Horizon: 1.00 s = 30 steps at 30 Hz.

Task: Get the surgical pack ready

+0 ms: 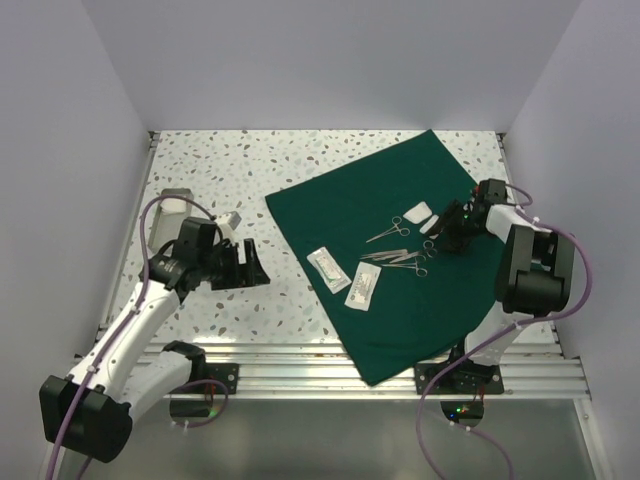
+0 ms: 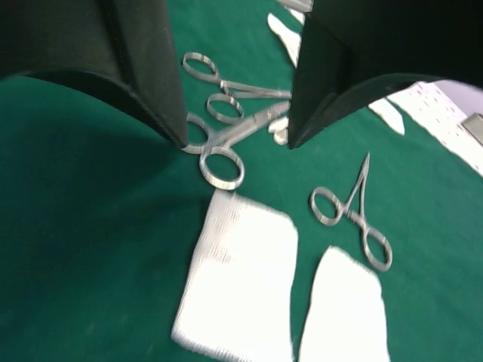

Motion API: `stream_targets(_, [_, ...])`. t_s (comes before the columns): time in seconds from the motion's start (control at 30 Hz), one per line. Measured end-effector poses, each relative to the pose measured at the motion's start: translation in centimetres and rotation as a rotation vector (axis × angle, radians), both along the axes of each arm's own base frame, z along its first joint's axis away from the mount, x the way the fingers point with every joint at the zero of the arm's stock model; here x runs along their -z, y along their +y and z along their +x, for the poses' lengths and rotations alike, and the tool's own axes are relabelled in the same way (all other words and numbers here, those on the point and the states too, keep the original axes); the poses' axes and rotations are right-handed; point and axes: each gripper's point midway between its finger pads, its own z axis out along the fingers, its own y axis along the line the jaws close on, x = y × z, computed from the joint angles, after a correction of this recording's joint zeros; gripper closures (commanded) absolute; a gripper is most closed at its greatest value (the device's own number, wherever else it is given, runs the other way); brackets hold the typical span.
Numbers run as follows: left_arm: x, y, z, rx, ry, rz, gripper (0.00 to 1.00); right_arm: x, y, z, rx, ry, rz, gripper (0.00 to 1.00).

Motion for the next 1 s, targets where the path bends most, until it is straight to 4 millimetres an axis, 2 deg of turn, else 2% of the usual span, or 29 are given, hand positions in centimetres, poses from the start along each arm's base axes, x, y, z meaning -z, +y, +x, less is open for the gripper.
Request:
stream_targets(0.13, [-0.4, -0.2, 0.3, 0.013, -0.006, 0.003, 0.18, 1.2, -0.3, 1.2, 0.018, -0.011, 0.011, 0.48])
stream_targets(0.43, [0.3, -0.3, 0.6, 0.016, 0.027, 0.014, 0.18, 1.1, -1.0, 3.7, 0.049, -0.070, 0.021, 0.53])
stream_targets(1.0, [0.4, -0.6, 0.8, 0.025, 0.043, 0.006, 0.18, 1.5, -1.8, 3.3, 0.106, -0.070, 0.059, 0.57])
